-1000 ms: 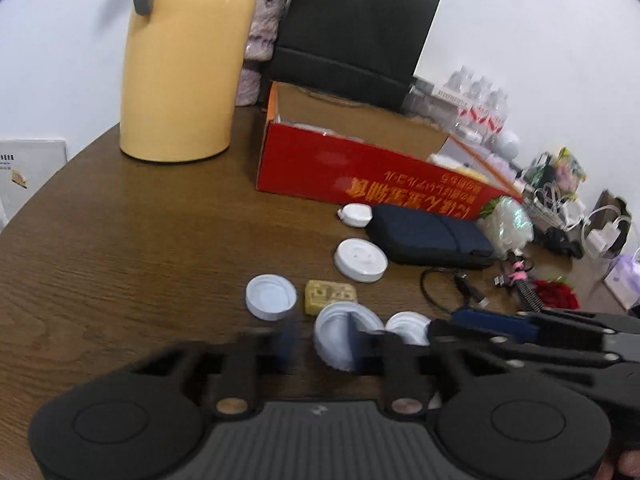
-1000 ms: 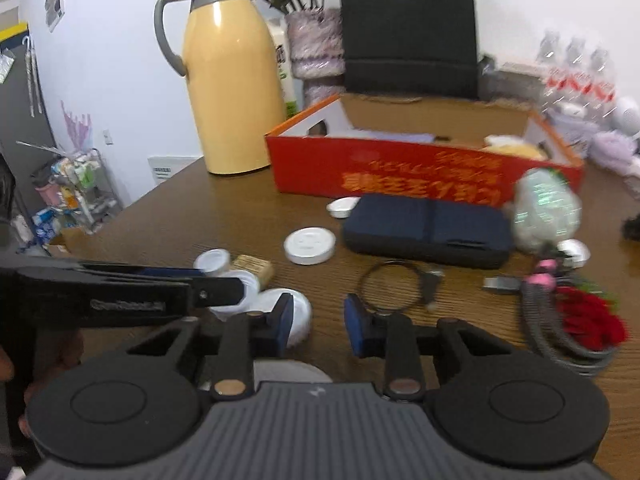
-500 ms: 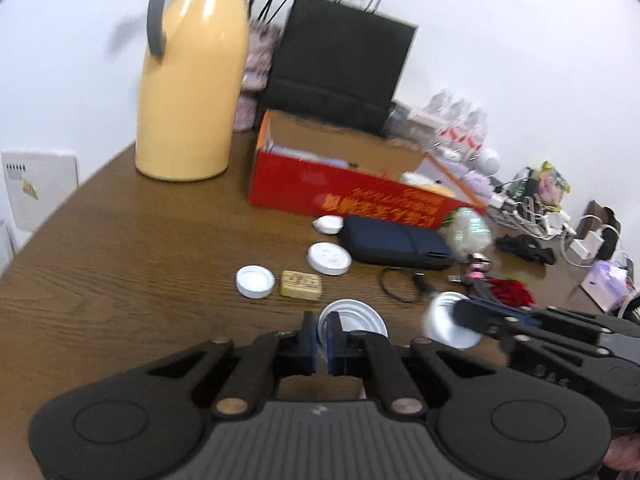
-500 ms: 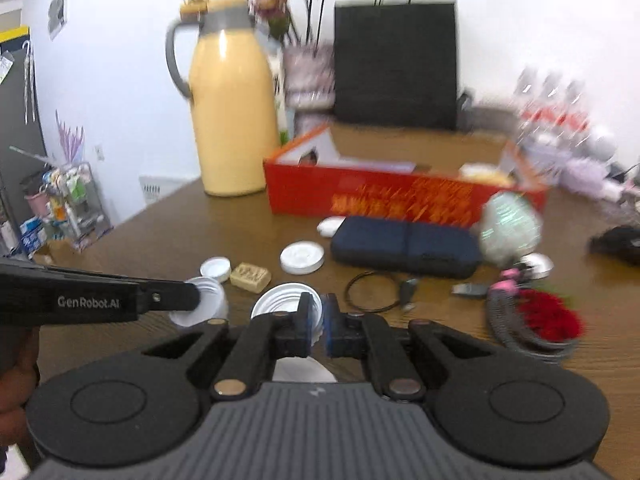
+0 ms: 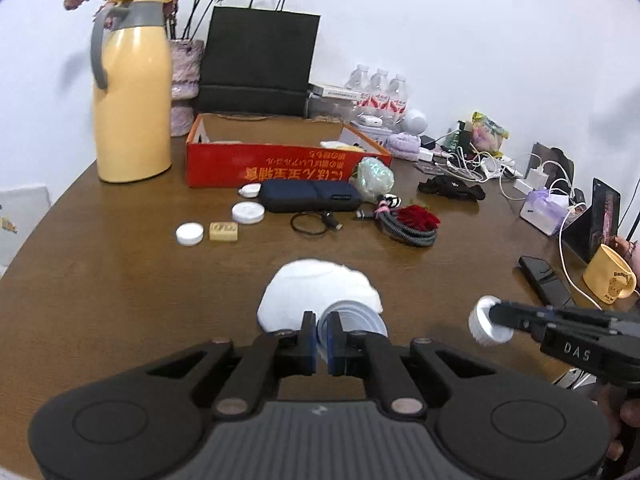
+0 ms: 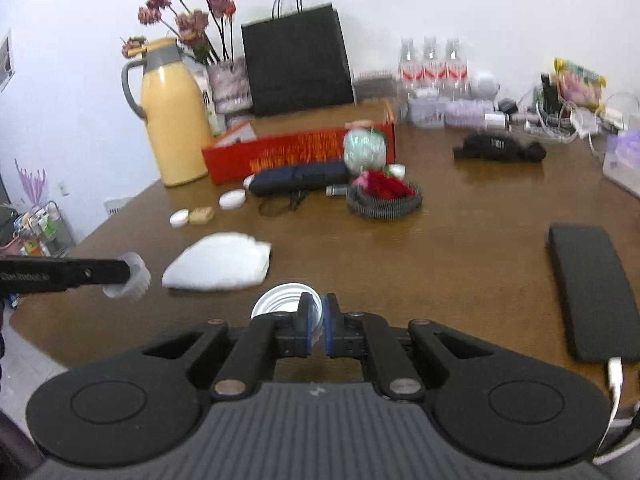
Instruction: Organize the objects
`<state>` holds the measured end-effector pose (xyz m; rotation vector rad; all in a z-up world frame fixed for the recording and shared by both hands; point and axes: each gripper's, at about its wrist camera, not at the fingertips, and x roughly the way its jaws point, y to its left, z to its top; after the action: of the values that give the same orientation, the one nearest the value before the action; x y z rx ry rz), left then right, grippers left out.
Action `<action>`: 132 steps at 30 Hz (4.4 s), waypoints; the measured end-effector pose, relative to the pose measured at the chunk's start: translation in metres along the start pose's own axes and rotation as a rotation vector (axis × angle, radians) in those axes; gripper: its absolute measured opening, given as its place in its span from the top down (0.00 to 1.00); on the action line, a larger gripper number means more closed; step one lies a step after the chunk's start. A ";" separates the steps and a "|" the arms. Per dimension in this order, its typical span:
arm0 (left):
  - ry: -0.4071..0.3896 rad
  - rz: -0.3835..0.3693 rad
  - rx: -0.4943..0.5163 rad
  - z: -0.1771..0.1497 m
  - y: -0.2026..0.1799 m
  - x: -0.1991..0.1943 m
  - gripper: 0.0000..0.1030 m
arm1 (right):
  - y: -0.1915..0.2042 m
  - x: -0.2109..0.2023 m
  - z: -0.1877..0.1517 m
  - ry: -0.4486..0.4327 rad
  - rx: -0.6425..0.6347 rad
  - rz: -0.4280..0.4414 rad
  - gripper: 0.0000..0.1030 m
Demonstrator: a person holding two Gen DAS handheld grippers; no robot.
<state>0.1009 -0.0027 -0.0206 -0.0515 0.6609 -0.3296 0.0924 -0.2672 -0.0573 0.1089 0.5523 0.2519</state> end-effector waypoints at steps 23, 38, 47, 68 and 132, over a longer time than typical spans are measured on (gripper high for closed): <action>0.137 -0.014 0.061 0.327 0.060 0.386 0.89 | -0.083 0.397 0.291 0.236 0.020 -0.191 0.94; 0.067 0.060 0.087 0.345 0.068 0.325 0.37 | -0.073 0.361 0.308 0.154 -0.047 -0.190 0.53; -0.152 0.114 0.240 0.267 0.016 0.130 0.24 | -0.035 0.183 0.266 0.009 -0.067 -0.084 0.00; -0.100 0.217 0.077 -0.012 0.054 -0.020 0.18 | 0.011 0.017 0.034 0.125 -0.099 0.072 0.00; -0.100 0.011 0.068 0.022 0.021 0.017 0.74 | 0.023 0.033 0.027 0.036 -0.117 0.115 0.90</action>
<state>0.1325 0.0104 -0.0162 0.0004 0.5509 -0.3361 0.1287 -0.2374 -0.0468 0.0226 0.5668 0.3982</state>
